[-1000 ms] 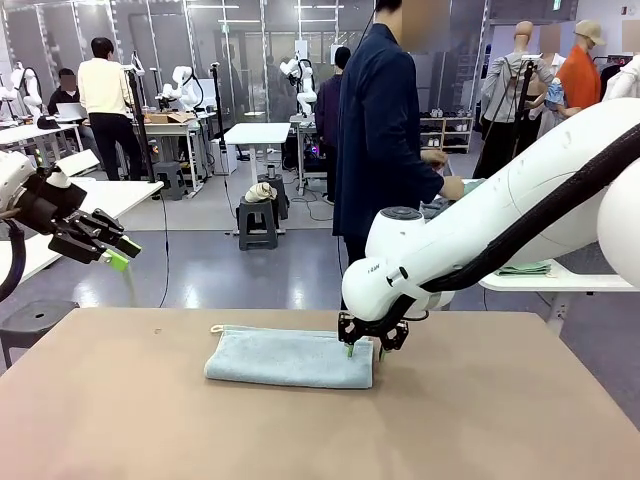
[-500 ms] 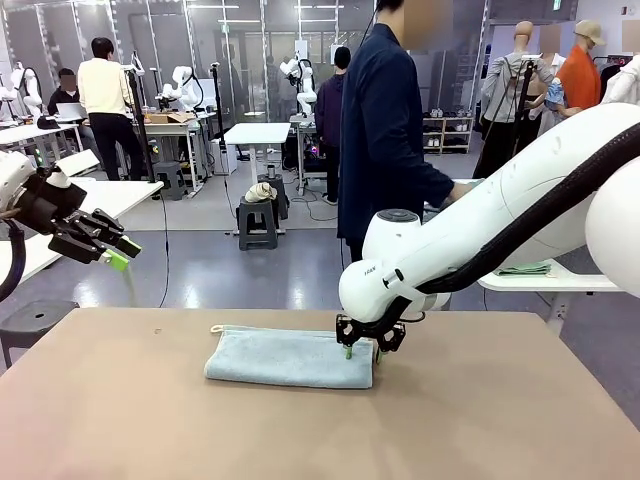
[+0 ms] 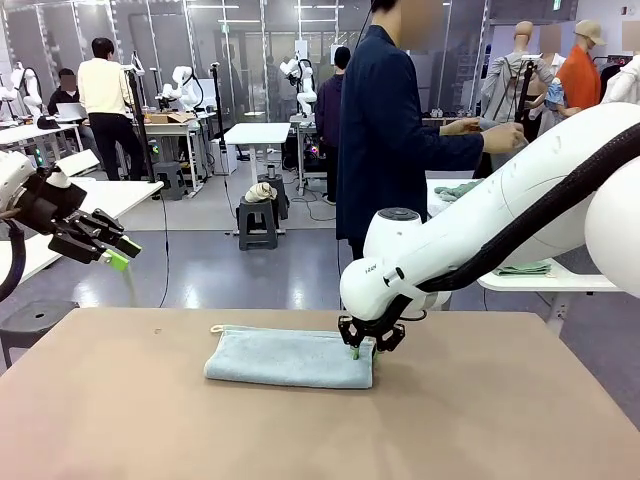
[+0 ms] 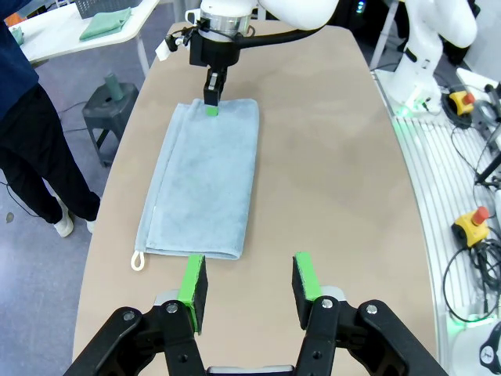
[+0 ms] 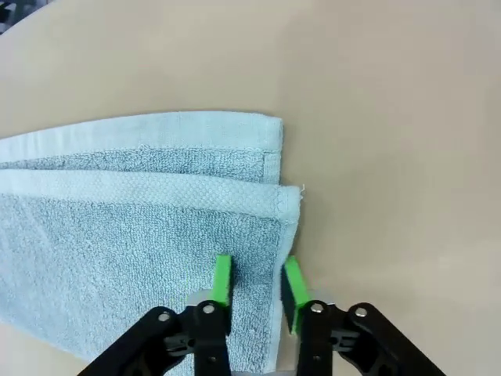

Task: Fold the towels and place them in the basket.
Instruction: When a person lays out a Towel with hook on the table, fold it in half twice.

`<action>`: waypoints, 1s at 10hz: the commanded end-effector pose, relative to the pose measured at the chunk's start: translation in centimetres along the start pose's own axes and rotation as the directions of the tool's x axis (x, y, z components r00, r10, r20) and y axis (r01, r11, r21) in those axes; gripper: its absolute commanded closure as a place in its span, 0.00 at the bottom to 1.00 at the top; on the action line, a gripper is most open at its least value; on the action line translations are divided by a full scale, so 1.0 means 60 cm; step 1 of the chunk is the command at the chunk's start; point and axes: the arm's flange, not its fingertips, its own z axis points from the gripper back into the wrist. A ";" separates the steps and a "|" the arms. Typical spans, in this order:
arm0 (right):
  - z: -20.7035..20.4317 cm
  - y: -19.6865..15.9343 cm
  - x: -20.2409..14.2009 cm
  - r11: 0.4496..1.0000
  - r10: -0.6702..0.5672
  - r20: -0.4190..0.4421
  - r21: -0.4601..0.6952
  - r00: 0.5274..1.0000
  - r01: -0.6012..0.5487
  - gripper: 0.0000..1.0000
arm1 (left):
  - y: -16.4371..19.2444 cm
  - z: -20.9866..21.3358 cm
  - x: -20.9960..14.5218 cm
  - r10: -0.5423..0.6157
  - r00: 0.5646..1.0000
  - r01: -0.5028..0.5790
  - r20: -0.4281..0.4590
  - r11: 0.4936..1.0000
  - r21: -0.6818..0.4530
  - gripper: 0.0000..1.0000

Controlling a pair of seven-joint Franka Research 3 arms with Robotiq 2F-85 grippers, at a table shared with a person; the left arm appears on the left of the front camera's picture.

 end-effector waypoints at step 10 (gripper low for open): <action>0.018 -0.018 0.006 0.996 0.084 -0.020 -0.040 0.996 -0.085 1.00 | -0.003 0.002 0.002 -0.002 1.000 0.002 -0.014 1.000 -0.001 0.43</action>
